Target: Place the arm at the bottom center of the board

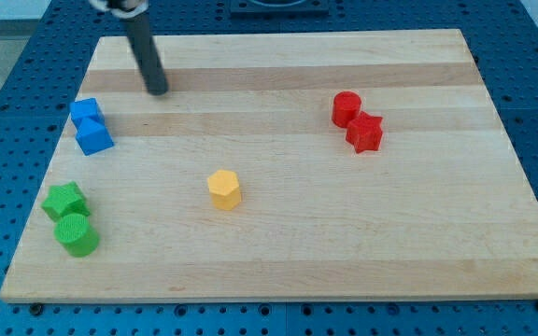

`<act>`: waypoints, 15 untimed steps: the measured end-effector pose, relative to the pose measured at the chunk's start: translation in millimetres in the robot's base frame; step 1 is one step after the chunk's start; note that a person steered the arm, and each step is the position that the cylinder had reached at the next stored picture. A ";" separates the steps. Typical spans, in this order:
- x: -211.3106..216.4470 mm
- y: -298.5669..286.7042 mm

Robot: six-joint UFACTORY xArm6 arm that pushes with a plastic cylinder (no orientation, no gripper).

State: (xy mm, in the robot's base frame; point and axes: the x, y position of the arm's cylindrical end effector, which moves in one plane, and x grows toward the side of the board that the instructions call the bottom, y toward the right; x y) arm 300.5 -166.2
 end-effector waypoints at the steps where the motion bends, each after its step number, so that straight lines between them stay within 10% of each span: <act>1: -16.0 41.8; 2: 41.6 152.0; 4: 239.1 185.7; 8: 188.0 154.9; 15: 276.4 213.5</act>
State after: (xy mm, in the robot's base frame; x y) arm 577.0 47.3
